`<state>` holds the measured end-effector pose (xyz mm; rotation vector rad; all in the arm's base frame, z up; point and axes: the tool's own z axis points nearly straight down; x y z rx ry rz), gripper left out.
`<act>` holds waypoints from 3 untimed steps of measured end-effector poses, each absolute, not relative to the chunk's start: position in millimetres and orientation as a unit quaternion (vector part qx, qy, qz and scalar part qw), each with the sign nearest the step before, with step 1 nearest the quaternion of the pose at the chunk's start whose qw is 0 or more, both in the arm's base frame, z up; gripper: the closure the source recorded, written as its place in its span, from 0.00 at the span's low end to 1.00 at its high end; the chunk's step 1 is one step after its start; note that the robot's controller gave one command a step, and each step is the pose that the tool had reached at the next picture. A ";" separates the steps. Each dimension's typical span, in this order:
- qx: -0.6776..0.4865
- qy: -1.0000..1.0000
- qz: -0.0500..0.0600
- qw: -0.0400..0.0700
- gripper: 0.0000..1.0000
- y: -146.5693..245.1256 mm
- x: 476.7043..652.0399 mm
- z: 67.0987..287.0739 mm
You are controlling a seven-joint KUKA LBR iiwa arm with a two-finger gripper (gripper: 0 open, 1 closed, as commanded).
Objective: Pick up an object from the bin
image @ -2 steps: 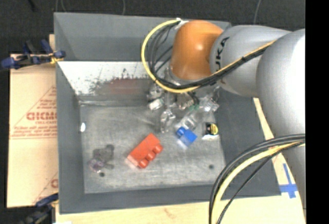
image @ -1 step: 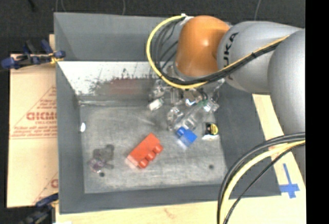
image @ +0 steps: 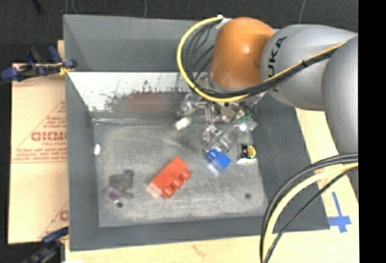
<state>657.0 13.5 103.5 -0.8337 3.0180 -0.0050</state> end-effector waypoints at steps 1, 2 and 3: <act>-0.306 0.952 -0.001 0.010 0.00 12.6 659.2 88.0; -0.335 0.942 -0.002 0.015 0.00 5.6 663.1 83.5; -0.335 0.942 -0.001 0.013 1.00 5.5 660.7 79.1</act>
Offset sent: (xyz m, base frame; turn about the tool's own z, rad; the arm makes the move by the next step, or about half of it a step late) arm -0.0036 -0.0044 -0.0335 -0.0851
